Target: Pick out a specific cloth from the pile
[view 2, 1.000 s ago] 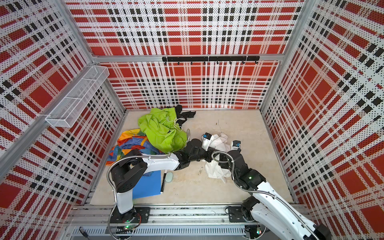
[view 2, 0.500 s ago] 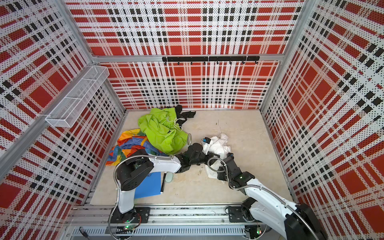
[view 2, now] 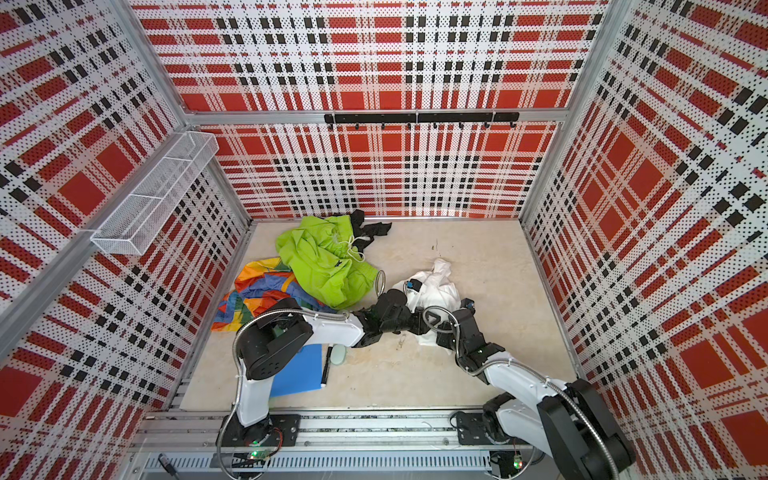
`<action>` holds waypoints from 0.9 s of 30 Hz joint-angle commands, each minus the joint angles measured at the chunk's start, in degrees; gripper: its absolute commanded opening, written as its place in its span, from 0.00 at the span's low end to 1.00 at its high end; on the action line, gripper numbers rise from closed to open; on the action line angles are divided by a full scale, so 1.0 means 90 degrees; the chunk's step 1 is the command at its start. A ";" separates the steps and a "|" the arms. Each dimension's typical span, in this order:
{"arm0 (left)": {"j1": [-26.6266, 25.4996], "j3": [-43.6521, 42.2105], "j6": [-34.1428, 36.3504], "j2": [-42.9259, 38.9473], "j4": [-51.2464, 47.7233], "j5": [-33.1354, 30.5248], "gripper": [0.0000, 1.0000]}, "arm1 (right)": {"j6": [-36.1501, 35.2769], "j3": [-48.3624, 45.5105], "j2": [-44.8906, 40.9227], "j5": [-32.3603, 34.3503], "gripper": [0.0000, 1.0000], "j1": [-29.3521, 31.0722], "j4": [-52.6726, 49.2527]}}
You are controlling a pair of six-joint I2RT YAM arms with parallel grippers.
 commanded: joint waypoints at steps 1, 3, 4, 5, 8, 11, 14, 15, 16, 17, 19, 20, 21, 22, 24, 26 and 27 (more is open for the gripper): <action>-0.0060 0.0046 0.0139 -0.0277 -0.0203 0.0181 0.44 | -0.0018 0.0064 -0.0321 0.0063 0.42 -0.0025 0.0501; -0.0041 0.0074 0.0224 -0.0476 -0.0346 0.0185 0.46 | -0.0038 0.0083 -0.0582 0.0047 0.44 -0.0030 0.0282; -0.0024 0.0084 0.0282 -0.0608 -0.0463 0.0170 0.46 | -0.0046 0.0099 -0.0738 0.0055 0.44 -0.0025 0.0146; -0.0007 0.0096 0.0349 -0.0734 -0.0586 0.0140 0.46 | -0.0066 0.0116 -0.0899 0.0074 0.44 -0.0025 -0.0002; 0.0082 0.0138 0.0541 -0.1163 -0.1052 -0.0007 0.49 | -0.0087 0.0186 -0.1411 0.0106 0.46 -0.0025 -0.0478; 0.0261 0.0252 0.0685 -0.1529 -0.1613 -0.0059 0.54 | -0.0051 0.0218 -0.1811 0.0029 0.49 -0.0035 -0.0839; 0.0457 0.0383 0.0861 -0.1816 -0.2159 -0.0164 0.56 | -0.0020 0.0280 -0.2033 -0.0019 0.52 -0.0035 -0.1137; 0.0530 0.0446 0.0924 -0.1885 -0.2344 -0.0190 0.58 | -0.0010 0.0304 -0.2073 -0.0037 0.54 -0.0035 -0.1231; 0.0595 0.0493 0.0979 -0.1943 -0.2488 -0.0205 0.59 | -0.0009 0.0320 -0.2098 -0.0051 0.55 -0.0035 -0.1290; 0.0672 0.0523 0.1026 -0.1994 -0.2597 -0.0198 0.60 | -0.0004 0.0329 -0.2113 -0.0071 0.56 -0.0038 -0.1324; 0.0828 0.0572 0.1101 -0.2087 -0.2773 -0.0233 0.62 | -0.0013 0.0341 -0.2134 -0.0063 0.60 -0.0035 -0.1393; 0.0916 0.0600 0.1125 -0.2105 -0.2847 -0.0268 0.64 | -0.0019 0.0360 -0.2119 -0.0031 0.62 -0.0035 -0.1446; 0.1023 0.0631 0.1168 -0.2099 -0.2908 -0.0323 0.66 | -0.0012 0.0365 -0.2097 -0.0006 0.63 -0.0035 -0.1514; 0.1111 0.0685 0.1197 -0.2072 -0.2972 -0.0386 0.68 | 0.0000 0.0362 -0.2077 0.0004 0.65 -0.0035 -0.1554; 0.1287 0.0869 0.1247 -0.1923 -0.3166 -0.0528 0.74 | 0.0030 0.0328 -0.2006 -0.0012 0.68 -0.0035 -0.1586; 0.1434 0.1036 0.1227 -0.1702 -0.3243 -0.0631 0.80 | 0.0052 0.0285 -0.1924 -0.0023 0.70 -0.0035 -0.1601; 0.1522 0.1114 0.1204 -0.1544 -0.3220 -0.0571 0.83 | 0.0050 0.0252 -0.1876 -0.0012 0.70 -0.0035 -0.1593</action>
